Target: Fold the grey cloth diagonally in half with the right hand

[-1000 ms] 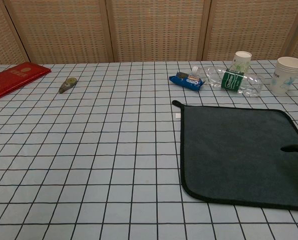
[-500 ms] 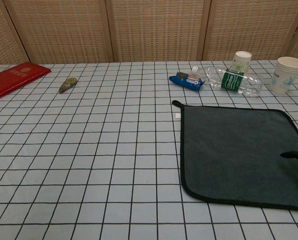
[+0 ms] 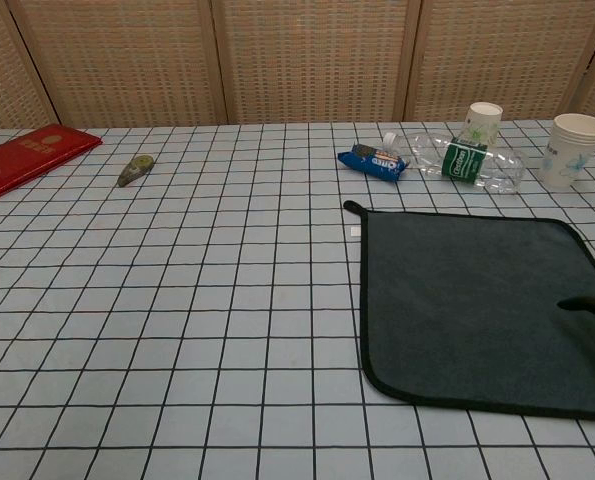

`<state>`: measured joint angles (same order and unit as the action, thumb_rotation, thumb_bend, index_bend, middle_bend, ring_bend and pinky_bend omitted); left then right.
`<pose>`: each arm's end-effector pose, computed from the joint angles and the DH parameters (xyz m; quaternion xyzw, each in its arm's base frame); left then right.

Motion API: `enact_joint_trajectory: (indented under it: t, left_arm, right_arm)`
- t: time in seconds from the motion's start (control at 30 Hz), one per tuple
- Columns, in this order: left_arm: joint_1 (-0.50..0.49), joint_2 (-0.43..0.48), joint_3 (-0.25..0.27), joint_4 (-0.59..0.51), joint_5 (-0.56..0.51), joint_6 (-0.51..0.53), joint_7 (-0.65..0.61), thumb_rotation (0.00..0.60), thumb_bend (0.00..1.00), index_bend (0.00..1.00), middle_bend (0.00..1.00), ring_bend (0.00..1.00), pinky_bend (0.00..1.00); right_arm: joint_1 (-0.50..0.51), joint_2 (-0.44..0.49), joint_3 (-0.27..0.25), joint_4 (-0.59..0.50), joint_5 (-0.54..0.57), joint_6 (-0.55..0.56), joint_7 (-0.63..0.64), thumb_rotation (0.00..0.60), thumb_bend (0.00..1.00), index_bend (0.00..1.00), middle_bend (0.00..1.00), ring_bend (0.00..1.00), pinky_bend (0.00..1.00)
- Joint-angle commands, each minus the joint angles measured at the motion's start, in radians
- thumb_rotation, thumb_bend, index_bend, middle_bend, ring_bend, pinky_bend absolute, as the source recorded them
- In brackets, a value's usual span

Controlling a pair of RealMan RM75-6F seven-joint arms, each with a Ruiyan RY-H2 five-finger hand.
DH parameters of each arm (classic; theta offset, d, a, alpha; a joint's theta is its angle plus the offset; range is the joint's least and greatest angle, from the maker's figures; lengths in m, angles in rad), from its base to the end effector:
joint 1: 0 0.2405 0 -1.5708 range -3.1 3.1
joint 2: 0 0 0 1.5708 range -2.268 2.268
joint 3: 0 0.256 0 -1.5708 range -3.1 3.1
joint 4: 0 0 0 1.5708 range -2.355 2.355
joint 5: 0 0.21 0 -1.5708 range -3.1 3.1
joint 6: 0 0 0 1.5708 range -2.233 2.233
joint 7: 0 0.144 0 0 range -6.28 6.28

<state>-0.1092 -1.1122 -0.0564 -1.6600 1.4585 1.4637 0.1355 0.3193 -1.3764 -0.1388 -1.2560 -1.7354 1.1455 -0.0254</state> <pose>-0.3034 0.1890 0.1569 -0.6088 -0.3662 -0.3574 0.6063 -0.3194 -0.2023 0.0292 0.8176 -0.3272 0.2625 0.3945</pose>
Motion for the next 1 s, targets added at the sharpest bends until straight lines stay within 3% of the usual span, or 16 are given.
enact_joint_trajectory:
  t: [0.03,0.4,0.7,1.0]
  left_arm:
    - [0.0,0.0,0.0,0.0,0.0,-0.001,0.001,0.6,0.0,0.0,0.0,0.0,0.0]
    - [-0.001,0.001,0.001,0.0,0.0,-0.001,-0.001,0.6,0.0,0.0,0.0,0.0,0.0]
    - [-0.001,0.002,0.001,-0.001,0.0,0.0,-0.004,0.6,0.0,0.0,0.0,0.0,0.0]
    - [-0.001,0.004,0.0,-0.001,-0.002,0.0,-0.008,0.6,0.0,0.0,0.0,0.0,0.0]
  right_arm:
    - [0.002,0.002,0.0,-0.004,0.002,0.004,0.009,0.6,0.6,0.52,0.04,0.0,0.0]
    - [0.006,0.001,-0.007,-0.003,0.002,0.018,0.039,0.6,0.62,0.63,0.07,0.0,0.0]
    - [0.008,-0.005,-0.008,0.009,0.0,0.04,0.071,0.6,0.67,0.64,0.09,0.0,0.0]
    - [0.05,0.022,0.04,-0.056,0.025,0.03,0.082,0.6,0.71,0.67,0.09,0.0,0.0]
